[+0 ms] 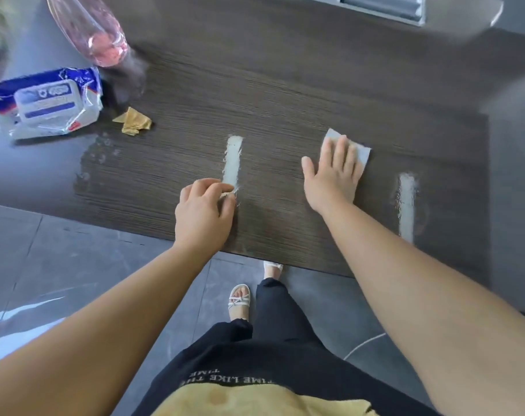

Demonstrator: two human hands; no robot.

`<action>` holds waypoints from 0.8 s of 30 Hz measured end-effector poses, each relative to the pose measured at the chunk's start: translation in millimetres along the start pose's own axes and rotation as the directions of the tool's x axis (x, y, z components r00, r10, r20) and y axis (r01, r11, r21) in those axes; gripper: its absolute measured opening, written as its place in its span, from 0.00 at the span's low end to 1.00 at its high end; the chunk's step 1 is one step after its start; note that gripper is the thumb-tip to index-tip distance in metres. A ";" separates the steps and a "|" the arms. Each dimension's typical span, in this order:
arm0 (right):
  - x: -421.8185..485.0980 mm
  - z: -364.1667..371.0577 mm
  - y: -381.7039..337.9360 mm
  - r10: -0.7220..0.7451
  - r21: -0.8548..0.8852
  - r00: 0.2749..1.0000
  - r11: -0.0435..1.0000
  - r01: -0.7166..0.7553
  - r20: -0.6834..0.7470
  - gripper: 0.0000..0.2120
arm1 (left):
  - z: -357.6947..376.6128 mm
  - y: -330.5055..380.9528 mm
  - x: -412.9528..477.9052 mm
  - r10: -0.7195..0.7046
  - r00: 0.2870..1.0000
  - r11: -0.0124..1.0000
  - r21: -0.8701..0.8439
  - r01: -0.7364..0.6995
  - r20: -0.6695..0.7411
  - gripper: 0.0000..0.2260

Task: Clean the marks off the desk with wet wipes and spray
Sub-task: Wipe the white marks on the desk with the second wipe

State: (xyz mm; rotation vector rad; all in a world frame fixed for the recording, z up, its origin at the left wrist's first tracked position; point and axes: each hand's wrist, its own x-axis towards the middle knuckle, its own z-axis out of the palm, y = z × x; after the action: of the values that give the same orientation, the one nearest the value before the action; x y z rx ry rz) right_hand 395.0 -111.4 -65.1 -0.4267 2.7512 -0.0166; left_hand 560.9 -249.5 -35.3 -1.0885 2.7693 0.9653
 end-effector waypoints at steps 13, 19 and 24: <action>111.8 -52.3 77.2 0.157 0.156 0.987 0.974 -0.161 0.038 0.26 | 18.9 65.7 66.0 -0.024 1.000 0.995 0.096 0.024 0.000 0.13; 54.5 -21.4 -10.8 -0.514 0.035 0.855 0.858 0.513 0.069 0.31 | 29.7 86.3 86.3 -0.091 0.995 0.992 0.086 0.094 -0.037 0.13; 103.4 -36.0 59.0 -0.571 -0.116 0.821 0.815 0.568 0.006 0.33 | 30.1 95.9 100.4 -0.152 0.988 0.985 0.076 0.153 -0.030 0.12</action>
State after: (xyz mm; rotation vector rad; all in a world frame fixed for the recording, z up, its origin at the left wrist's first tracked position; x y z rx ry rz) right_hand 273.1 -87.2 -70.7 -1.2799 2.5473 -0.0174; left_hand 419.2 -239.9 -30.4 -1.2853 2.6687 0.8251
